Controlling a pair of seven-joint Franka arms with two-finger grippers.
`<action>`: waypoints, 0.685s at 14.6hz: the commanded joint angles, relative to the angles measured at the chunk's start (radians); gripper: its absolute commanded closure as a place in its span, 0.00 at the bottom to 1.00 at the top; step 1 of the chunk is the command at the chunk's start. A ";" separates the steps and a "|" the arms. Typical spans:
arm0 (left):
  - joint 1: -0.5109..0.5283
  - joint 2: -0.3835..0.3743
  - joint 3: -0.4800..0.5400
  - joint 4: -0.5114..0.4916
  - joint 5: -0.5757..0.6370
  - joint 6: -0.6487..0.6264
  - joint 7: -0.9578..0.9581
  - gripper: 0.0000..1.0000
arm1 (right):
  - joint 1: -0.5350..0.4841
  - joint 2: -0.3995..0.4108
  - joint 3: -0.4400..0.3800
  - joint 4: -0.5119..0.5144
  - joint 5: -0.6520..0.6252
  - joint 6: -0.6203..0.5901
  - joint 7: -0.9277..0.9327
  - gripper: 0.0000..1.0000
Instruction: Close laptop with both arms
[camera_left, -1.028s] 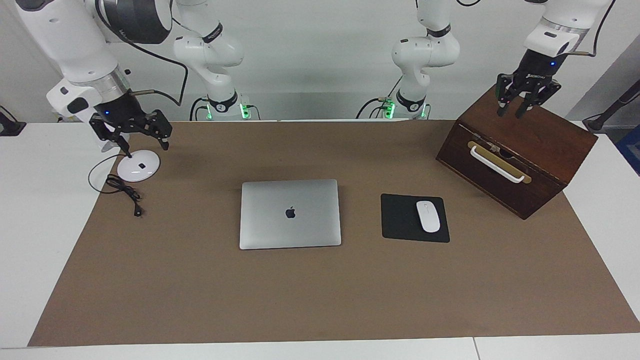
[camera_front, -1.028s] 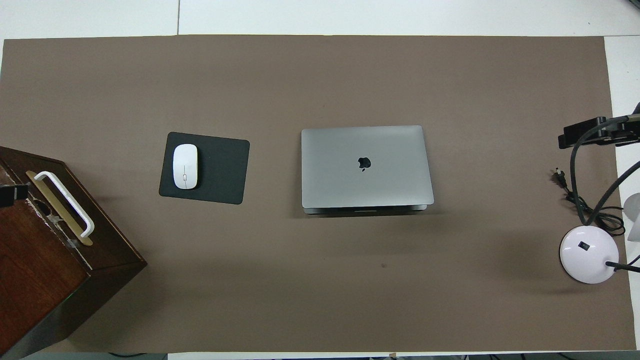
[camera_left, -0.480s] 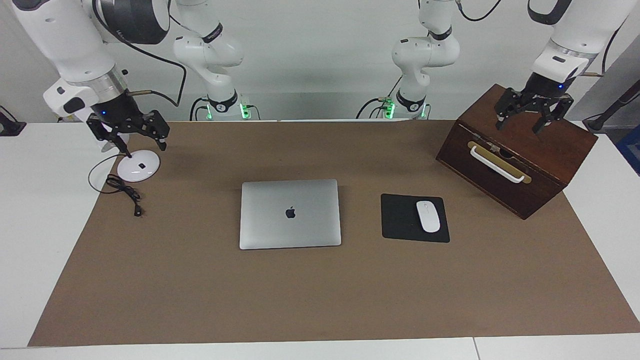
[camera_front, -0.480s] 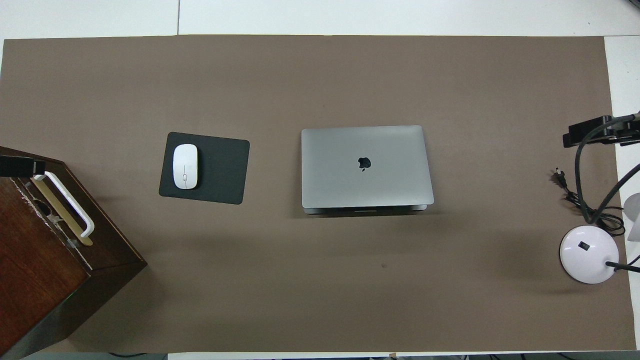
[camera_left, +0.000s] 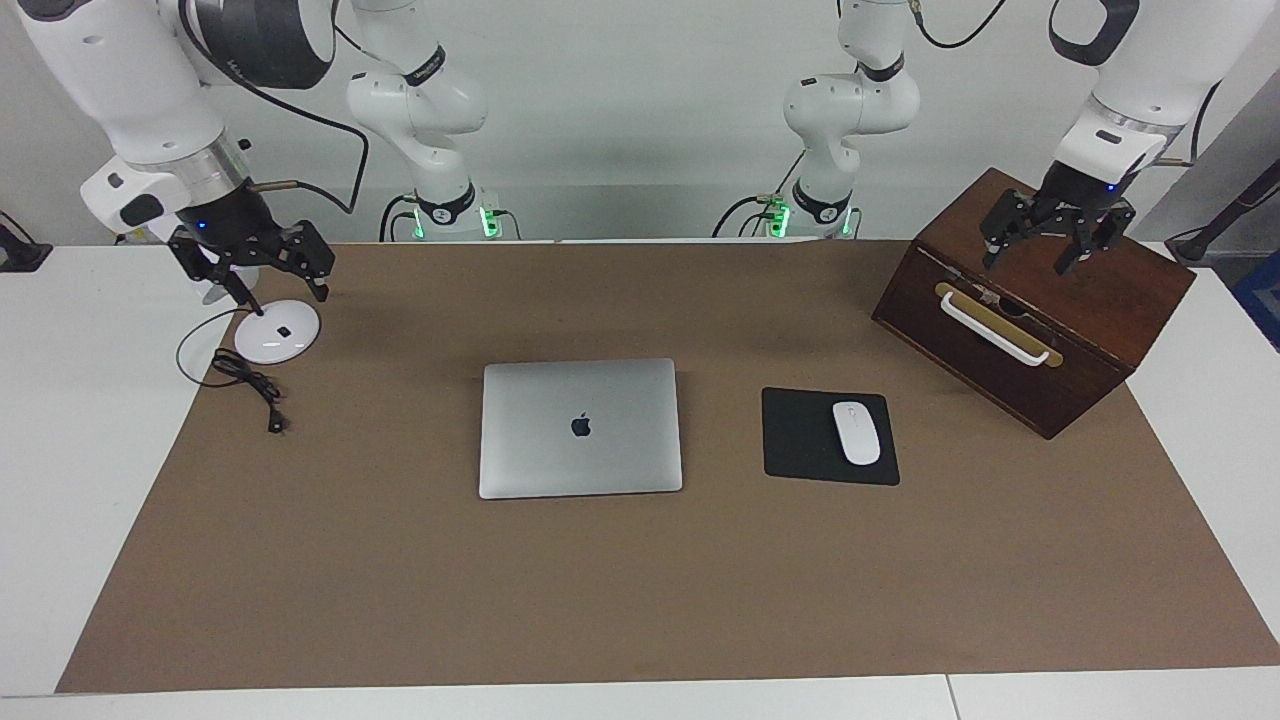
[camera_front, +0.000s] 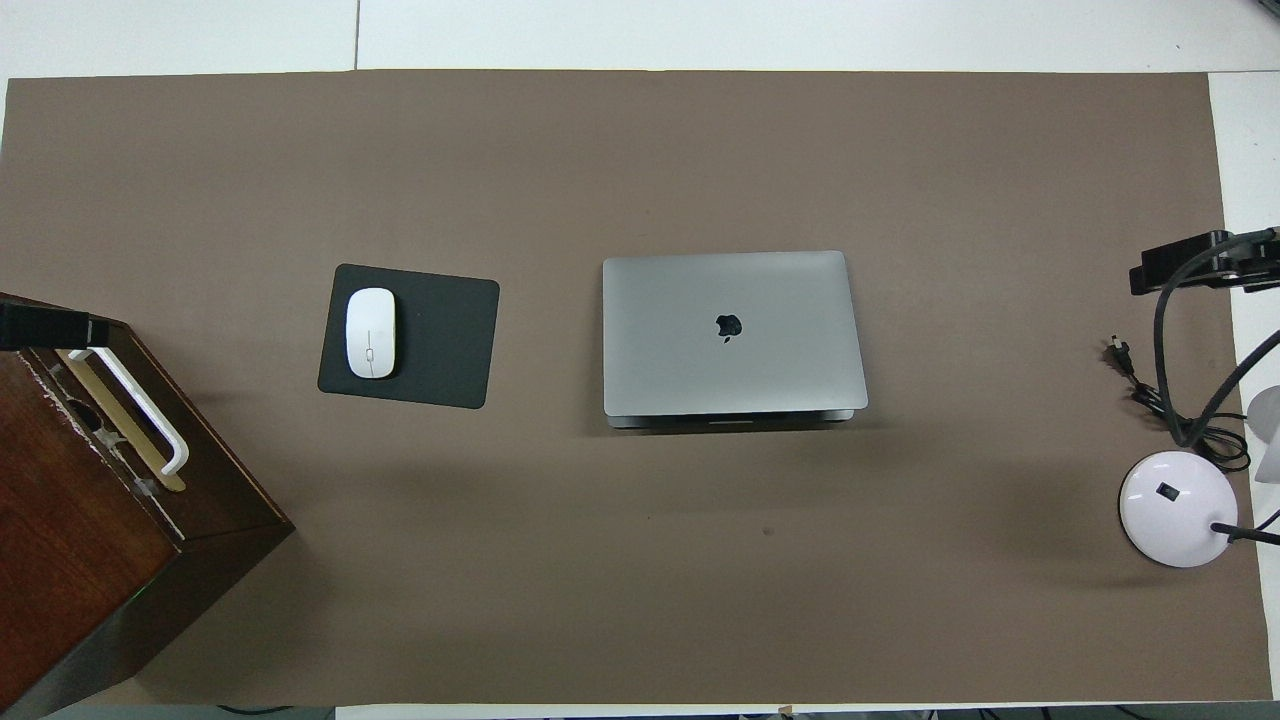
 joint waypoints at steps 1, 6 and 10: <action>-0.002 -0.011 -0.005 -0.001 0.015 -0.017 -0.020 0.00 | -0.014 -0.026 0.013 -0.034 -0.002 0.024 0.010 0.00; -0.003 -0.011 -0.005 -0.002 0.015 -0.010 -0.044 0.00 | -0.017 -0.026 0.013 -0.034 0.000 0.021 0.010 0.00; -0.014 -0.011 -0.006 -0.002 0.015 -0.011 -0.186 0.00 | -0.019 -0.026 0.013 -0.031 0.000 0.022 0.008 0.00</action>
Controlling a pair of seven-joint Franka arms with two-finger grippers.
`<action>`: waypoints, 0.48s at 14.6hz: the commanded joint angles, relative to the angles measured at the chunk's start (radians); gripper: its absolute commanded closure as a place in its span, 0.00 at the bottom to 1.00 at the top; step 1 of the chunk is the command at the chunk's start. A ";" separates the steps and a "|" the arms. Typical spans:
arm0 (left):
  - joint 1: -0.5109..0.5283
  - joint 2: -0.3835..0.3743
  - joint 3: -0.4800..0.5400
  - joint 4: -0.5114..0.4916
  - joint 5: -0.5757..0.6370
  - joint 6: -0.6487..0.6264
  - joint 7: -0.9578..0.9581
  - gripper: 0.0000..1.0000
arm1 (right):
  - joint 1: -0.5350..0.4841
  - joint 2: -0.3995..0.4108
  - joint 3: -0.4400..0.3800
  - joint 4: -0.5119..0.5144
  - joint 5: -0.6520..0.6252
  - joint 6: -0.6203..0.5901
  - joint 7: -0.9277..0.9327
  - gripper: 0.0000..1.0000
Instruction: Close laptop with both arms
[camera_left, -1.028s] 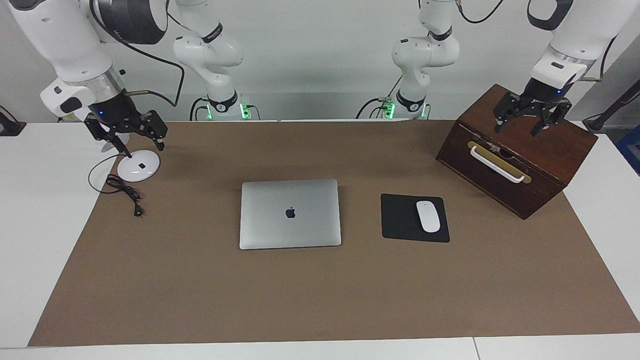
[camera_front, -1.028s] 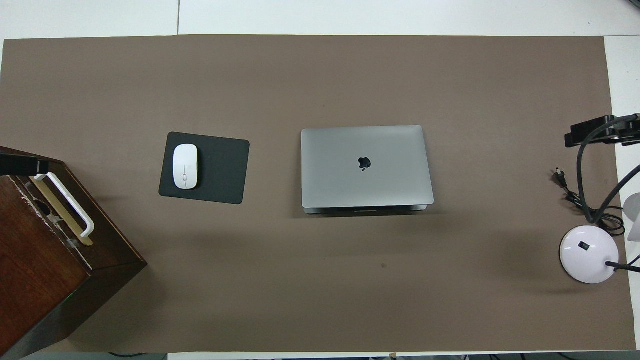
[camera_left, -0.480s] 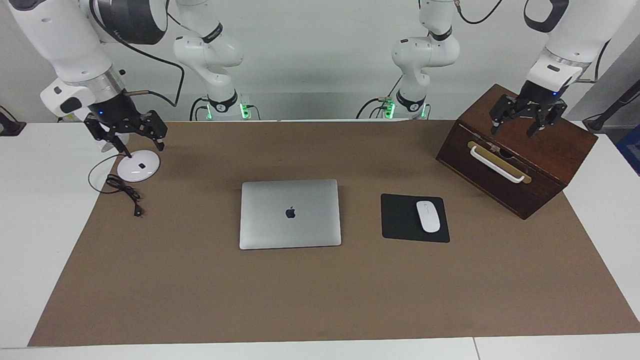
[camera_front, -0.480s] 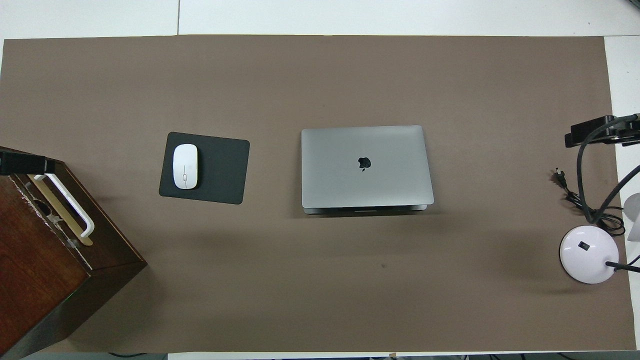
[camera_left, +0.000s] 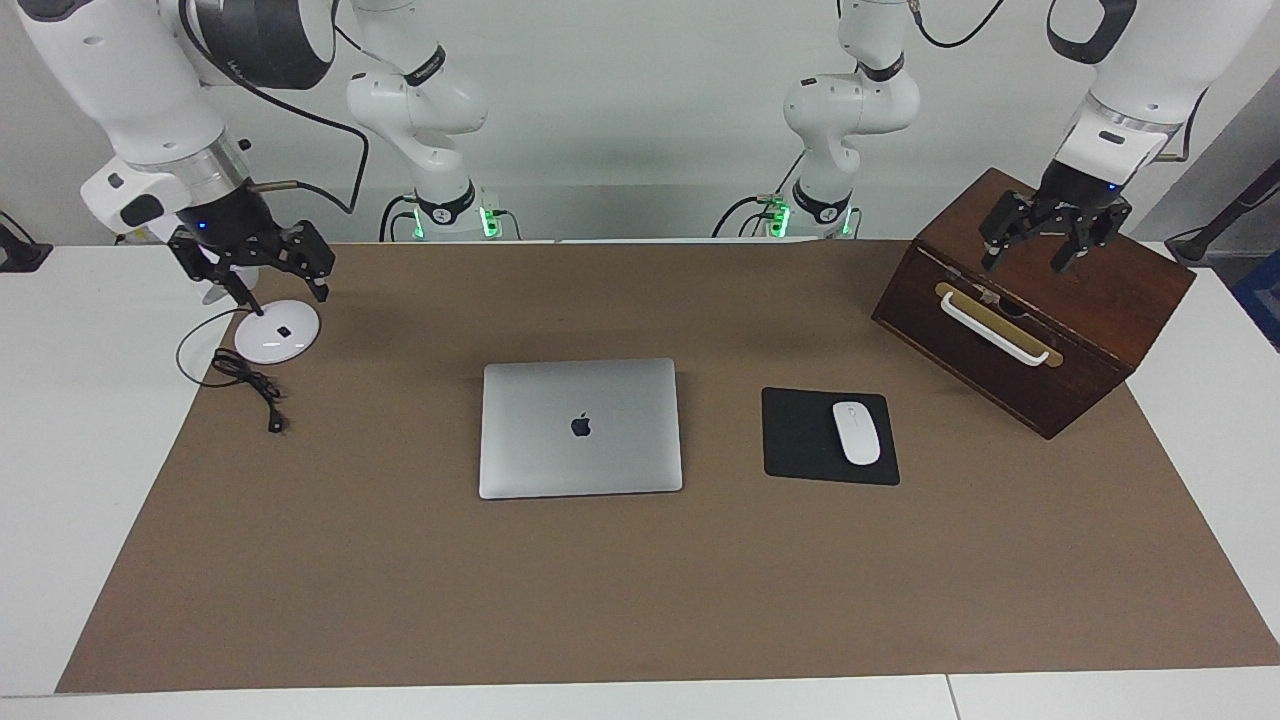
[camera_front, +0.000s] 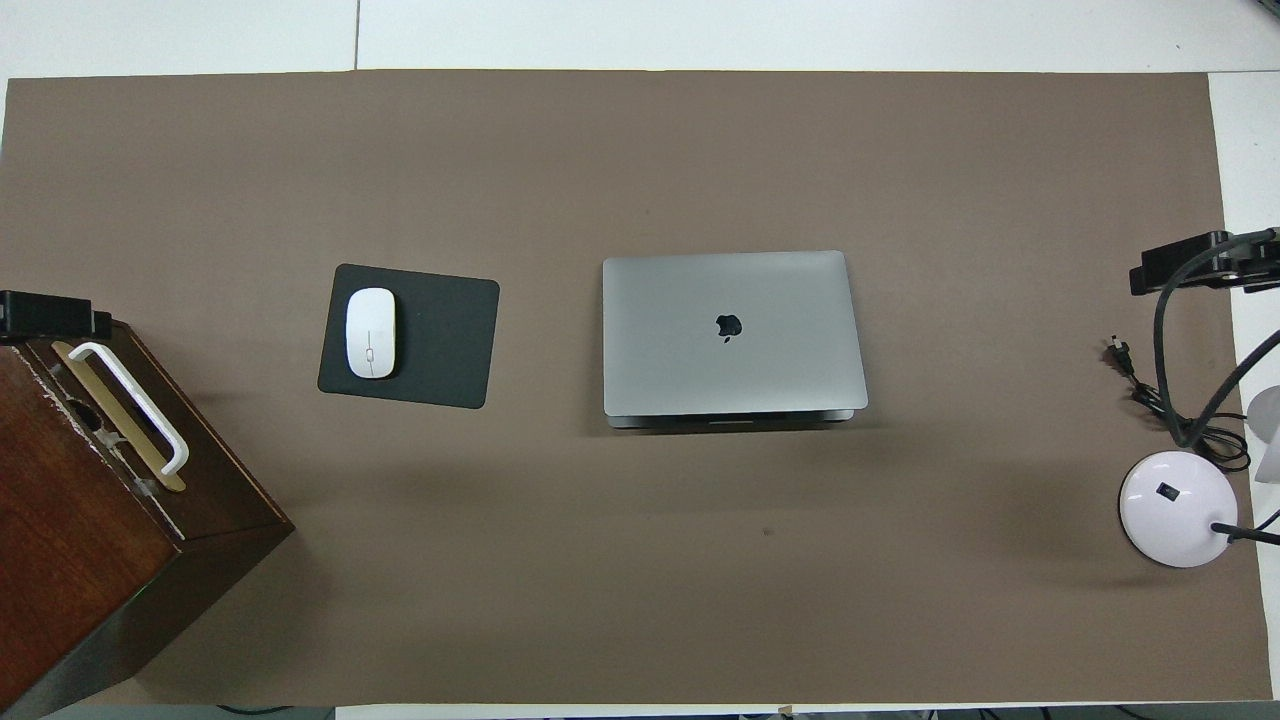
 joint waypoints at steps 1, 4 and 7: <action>-0.013 -0.011 -0.001 -0.004 0.015 -0.013 -0.045 0.00 | -0.016 -0.026 0.011 -0.030 0.000 0.022 0.010 0.00; -0.017 -0.023 -0.002 -0.031 0.015 -0.011 -0.039 0.00 | -0.016 -0.026 0.013 -0.031 0.000 0.022 0.007 0.00; -0.017 -0.029 -0.003 -0.042 0.019 -0.005 -0.038 0.00 | -0.016 -0.027 0.011 -0.033 0.000 0.024 0.007 0.00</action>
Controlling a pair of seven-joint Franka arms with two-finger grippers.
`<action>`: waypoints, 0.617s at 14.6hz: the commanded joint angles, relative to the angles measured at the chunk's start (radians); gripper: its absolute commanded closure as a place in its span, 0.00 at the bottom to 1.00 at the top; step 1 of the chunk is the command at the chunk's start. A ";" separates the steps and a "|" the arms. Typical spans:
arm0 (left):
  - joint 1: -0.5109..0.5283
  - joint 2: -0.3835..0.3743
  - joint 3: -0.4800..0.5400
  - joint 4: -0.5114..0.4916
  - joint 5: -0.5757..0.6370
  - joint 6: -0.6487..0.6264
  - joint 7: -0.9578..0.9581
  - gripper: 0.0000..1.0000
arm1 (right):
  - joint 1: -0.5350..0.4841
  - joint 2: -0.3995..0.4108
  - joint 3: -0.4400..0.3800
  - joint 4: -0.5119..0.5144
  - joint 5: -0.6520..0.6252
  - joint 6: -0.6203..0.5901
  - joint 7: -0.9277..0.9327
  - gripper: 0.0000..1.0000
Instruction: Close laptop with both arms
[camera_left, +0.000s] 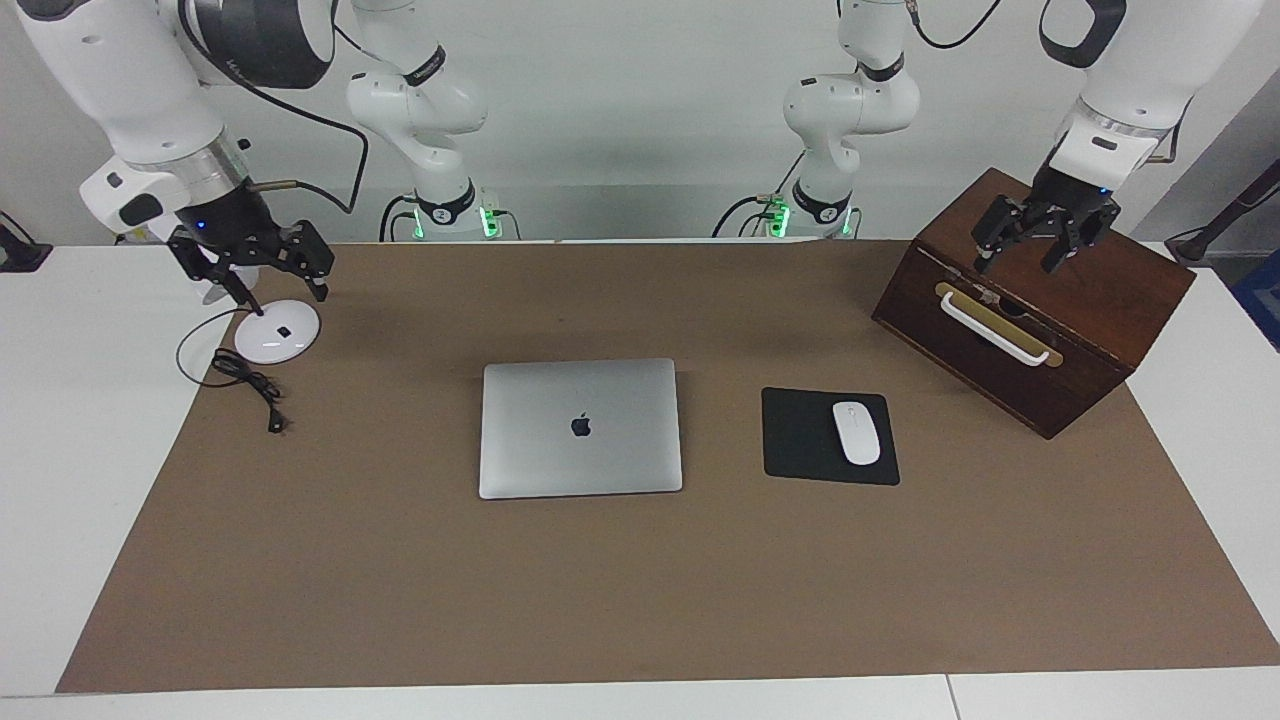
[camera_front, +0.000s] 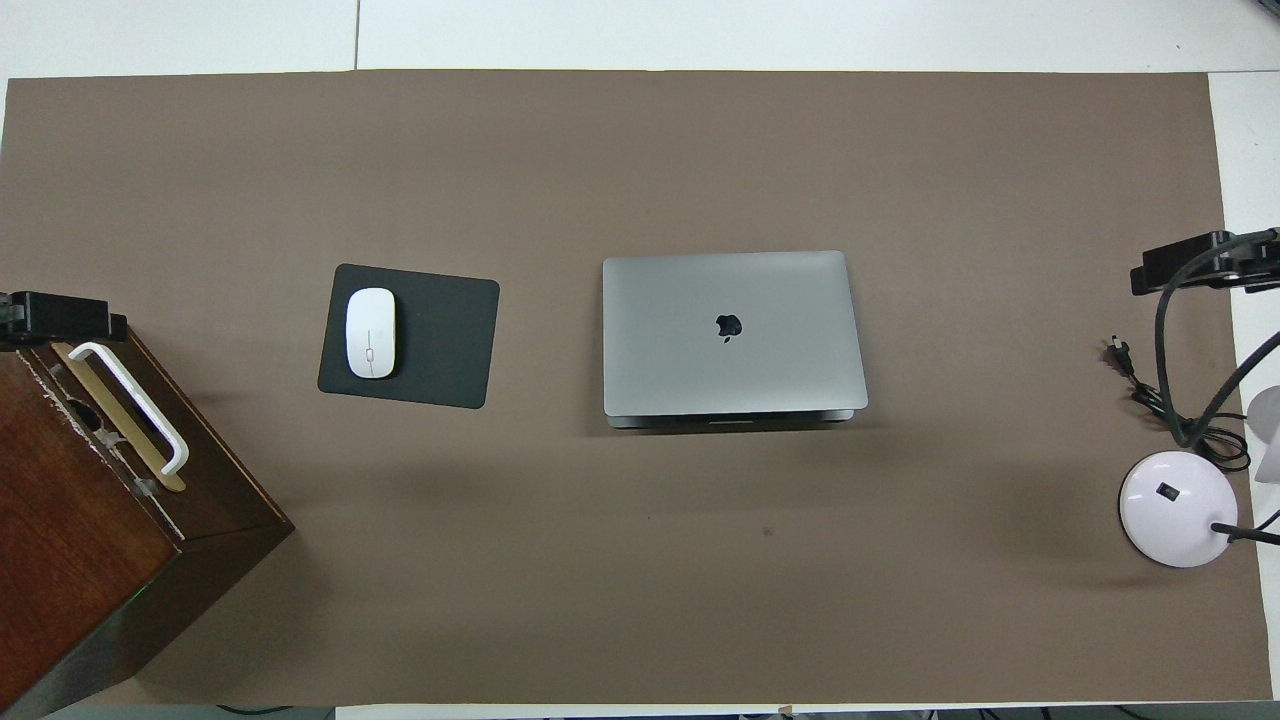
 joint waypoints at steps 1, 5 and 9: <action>-0.013 -0.027 0.005 -0.023 0.021 -0.005 -0.016 0.00 | -0.016 -0.027 0.013 -0.033 0.000 0.024 0.005 0.00; -0.012 -0.015 0.003 0.008 0.044 -0.022 -0.012 0.00 | -0.013 -0.037 0.013 -0.051 0.001 0.021 0.007 0.00; -0.012 0.001 0.002 0.049 0.042 -0.060 -0.012 0.00 | -0.014 -0.050 0.013 -0.071 0.001 0.011 0.005 0.00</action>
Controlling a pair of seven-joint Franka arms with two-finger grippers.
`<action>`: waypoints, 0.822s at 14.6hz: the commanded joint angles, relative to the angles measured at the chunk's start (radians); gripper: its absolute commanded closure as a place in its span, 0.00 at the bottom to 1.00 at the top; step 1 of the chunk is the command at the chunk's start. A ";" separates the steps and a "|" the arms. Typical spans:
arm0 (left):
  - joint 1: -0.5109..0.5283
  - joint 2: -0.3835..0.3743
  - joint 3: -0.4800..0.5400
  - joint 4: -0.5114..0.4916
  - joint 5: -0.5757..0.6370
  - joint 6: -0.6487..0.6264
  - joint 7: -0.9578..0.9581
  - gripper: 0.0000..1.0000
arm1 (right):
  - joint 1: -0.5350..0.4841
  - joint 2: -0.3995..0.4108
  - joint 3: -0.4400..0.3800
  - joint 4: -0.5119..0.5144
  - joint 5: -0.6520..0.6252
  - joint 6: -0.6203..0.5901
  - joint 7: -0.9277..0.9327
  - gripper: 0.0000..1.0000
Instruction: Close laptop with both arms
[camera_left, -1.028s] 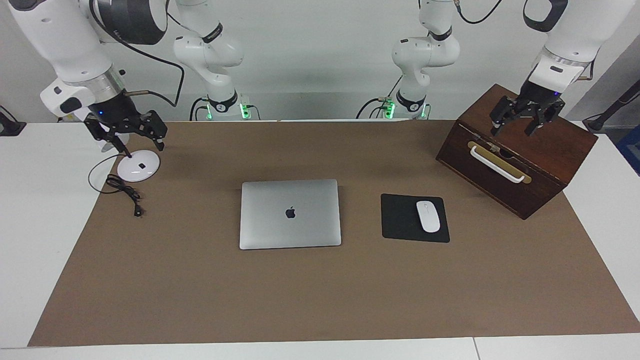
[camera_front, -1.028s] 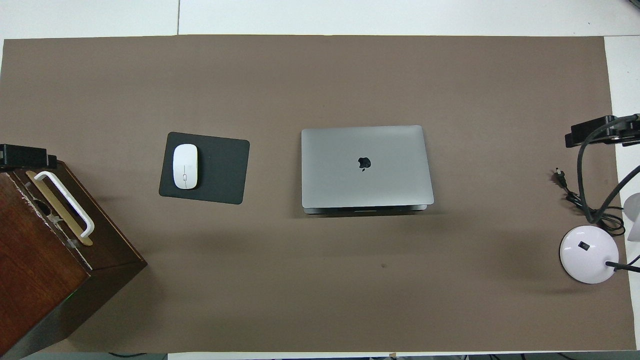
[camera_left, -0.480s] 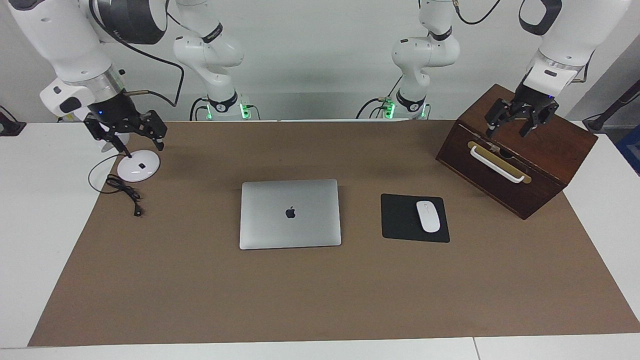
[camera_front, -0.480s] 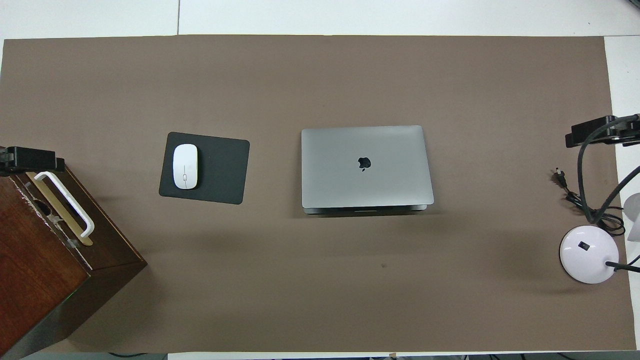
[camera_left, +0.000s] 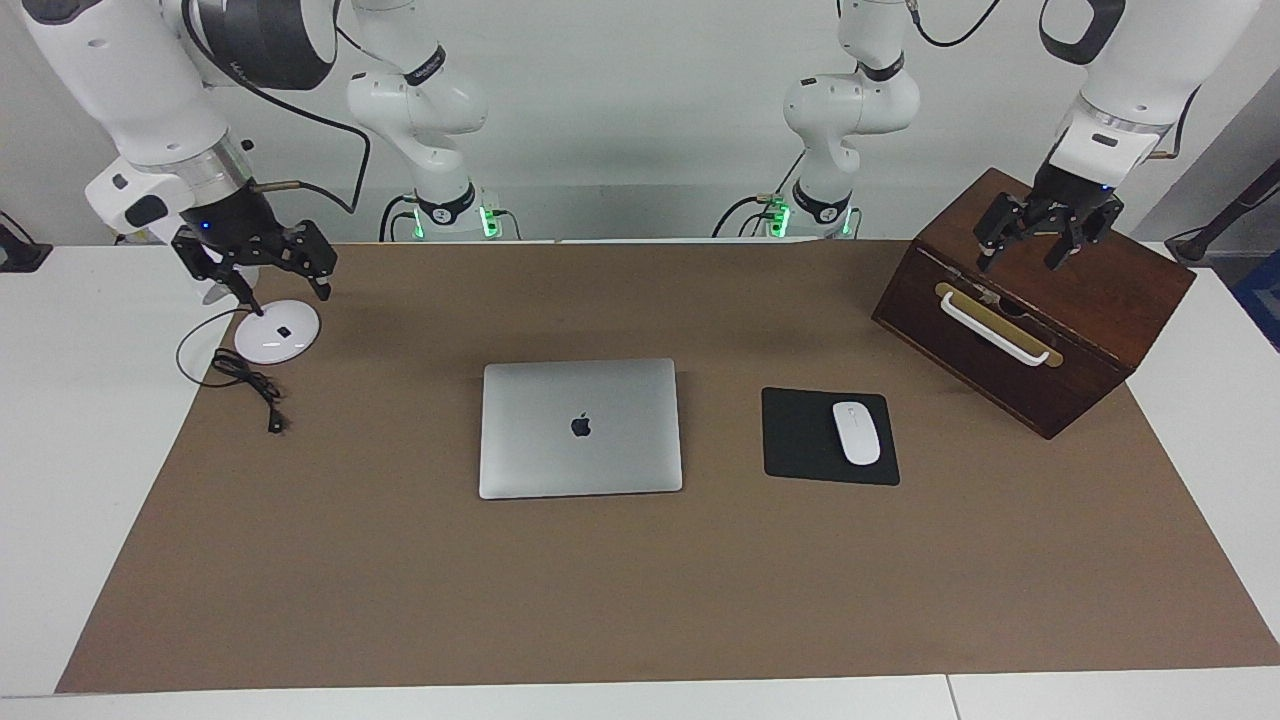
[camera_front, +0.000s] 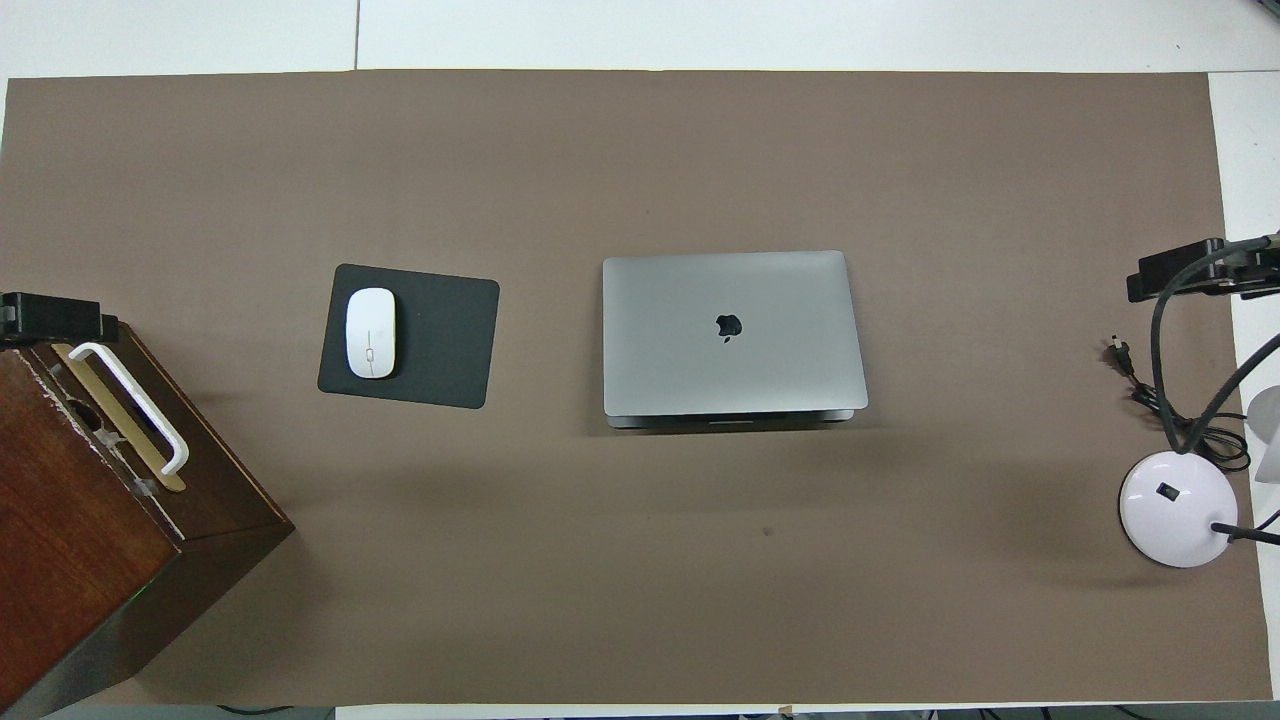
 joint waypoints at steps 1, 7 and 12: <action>-0.011 0.005 0.003 0.032 0.025 -0.044 -0.012 0.00 | -0.014 -0.037 0.011 -0.047 0.001 0.007 0.005 0.00; -0.009 0.002 0.004 0.032 0.026 -0.138 -0.012 0.00 | -0.014 -0.066 0.011 -0.090 0.001 -0.048 -0.024 0.00; -0.011 0.001 0.004 0.032 0.026 -0.156 -0.012 0.00 | -0.011 -0.086 0.011 -0.108 0.001 -0.127 -0.024 0.00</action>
